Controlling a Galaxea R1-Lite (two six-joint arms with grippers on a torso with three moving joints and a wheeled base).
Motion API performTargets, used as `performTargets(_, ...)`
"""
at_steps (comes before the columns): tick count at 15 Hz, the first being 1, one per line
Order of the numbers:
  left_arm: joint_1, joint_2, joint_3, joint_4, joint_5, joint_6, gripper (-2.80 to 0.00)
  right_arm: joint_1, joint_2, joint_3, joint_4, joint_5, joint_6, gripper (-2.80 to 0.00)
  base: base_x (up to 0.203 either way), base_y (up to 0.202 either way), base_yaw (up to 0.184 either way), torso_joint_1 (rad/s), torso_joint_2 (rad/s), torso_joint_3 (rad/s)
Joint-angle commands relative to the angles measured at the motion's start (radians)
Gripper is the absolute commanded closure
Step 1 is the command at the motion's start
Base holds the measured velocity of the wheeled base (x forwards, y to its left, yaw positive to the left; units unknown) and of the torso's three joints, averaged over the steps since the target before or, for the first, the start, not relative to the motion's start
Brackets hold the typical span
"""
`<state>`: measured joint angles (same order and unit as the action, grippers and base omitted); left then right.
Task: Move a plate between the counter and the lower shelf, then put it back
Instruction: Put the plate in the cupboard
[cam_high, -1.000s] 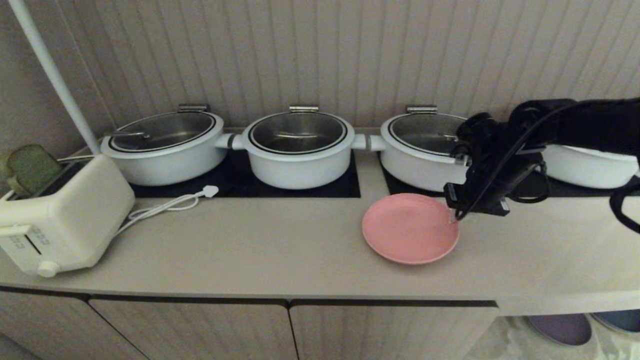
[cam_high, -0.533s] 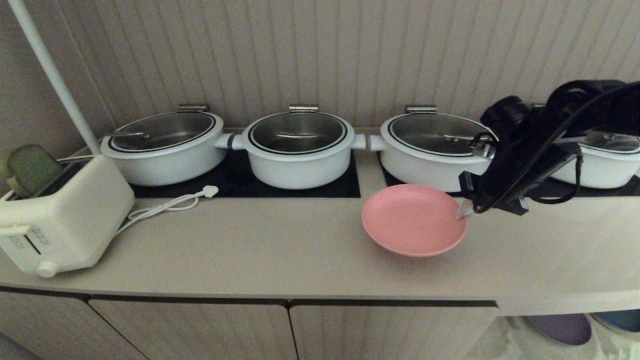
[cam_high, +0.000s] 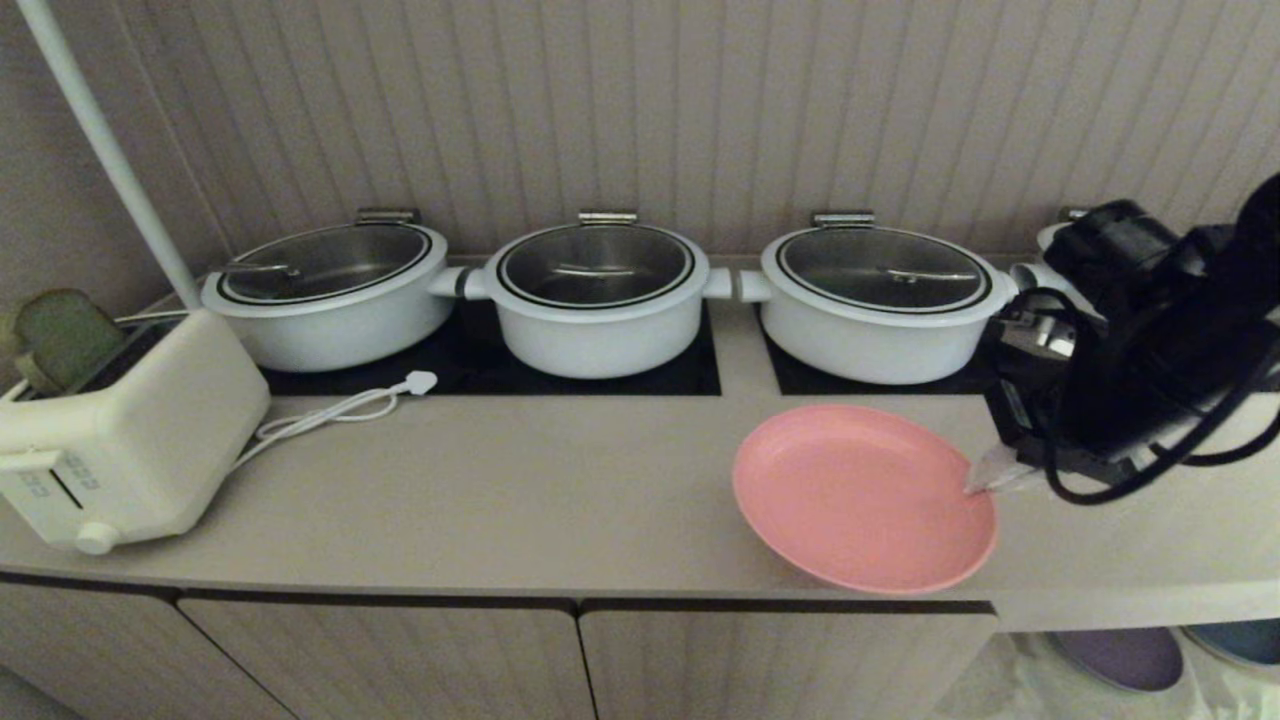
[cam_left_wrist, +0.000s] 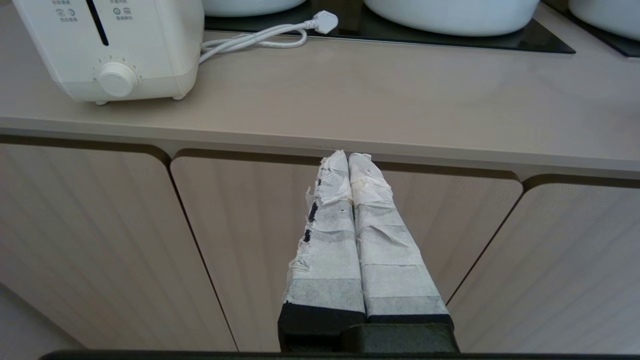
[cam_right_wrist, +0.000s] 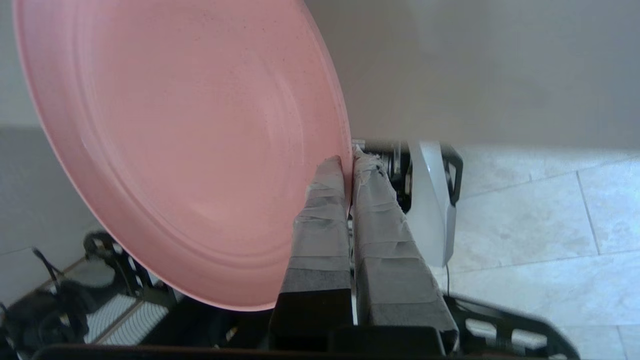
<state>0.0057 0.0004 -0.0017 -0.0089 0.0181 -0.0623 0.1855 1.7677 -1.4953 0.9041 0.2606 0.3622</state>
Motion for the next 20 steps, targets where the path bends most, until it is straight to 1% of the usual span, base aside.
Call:
performTargets(1,0.0,0.001,0.0,0.0,0.0,-0.001,0.0,0.0,-0.162,0.149,-0.049,0.005,0.003,0.0,0.0,0.0,0.0,0.0,0.0,0.0)
performTargets(5,0.0,0.001,0.0,0.0,0.0,-0.001,0.0,0.0,-0.359,0.358,-0.089,0.011,0.003,0.0,0.0,0.0,0.0,0.0,0.0,0.0)
performTargets(8,0.0,0.001,0.0,0.0,0.0,-0.001,0.0,0.009,-0.491,0.453,-0.093,0.033,0.0,0.0,0.0,0.0,0.0,0.0,0.0,0.0)
performTargets(11,0.0,0.001,0.0,0.0,0.0,-0.001,0.0,0.015,-0.604,0.567,-0.095,0.056,-0.043,0.0,0.0,0.0,0.0,0.0,0.0,0.0)
performTargets(14,0.0,0.001,0.0,0.0,0.0,-0.001,0.0,0.015,-0.678,0.659,-0.094,0.06,-0.061,0.0,0.0,0.0,0.0,0.0,0.0,0.0)
performTargets(20,0.0,0.001,0.0,0.0,0.0,-0.001,0.0,0.008,-0.781,0.807,-0.093,0.053,-0.057,0.0,0.0,0.0,0.0,0.0,0.0,0.0)
